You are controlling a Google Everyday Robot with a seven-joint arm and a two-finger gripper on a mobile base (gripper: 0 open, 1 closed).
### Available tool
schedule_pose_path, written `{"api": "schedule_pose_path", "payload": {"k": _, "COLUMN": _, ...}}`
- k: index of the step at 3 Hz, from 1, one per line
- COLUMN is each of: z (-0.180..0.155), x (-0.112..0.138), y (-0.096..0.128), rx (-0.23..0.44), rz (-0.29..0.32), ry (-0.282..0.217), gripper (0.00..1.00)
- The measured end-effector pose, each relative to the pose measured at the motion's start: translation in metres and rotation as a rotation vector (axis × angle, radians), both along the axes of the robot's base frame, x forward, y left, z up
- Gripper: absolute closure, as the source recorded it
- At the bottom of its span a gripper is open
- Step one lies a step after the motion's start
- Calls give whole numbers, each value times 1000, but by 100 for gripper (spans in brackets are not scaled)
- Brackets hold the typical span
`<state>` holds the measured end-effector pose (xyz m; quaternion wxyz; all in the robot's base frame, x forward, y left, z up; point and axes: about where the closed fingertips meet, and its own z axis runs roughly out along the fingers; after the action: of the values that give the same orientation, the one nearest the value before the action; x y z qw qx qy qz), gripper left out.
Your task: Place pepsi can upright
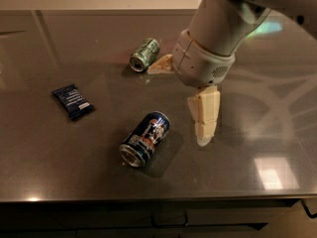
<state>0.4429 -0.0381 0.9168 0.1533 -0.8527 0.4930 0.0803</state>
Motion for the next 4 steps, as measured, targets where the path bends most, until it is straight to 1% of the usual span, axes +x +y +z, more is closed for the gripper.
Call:
{"api": "schedule_pose_path", "payload": {"k": 1, "z": -25, "x": -6, "y": 18, "rx": -42, "rz": 122, "ry": -39, "gripper": 0}}
{"api": "schedule_pose_path", "payload": {"k": 2, "z": -50, "x": -13, "y": 28, "rx": -106, "rz": 239, "ry": -72, "gripper": 0}}
{"api": "schedule_pose_path", "payload": {"k": 3, "z": -65, "x": -13, "y": 38, "rx": -169, "rz": 328, "ry": -90, "gripper": 0}}
{"api": "schedule_pose_path", "payload": {"k": 4, "z": -69, "x": -14, "y": 48, "rx": -221, "rz": 406, "ry": -101, "gripper": 0}}
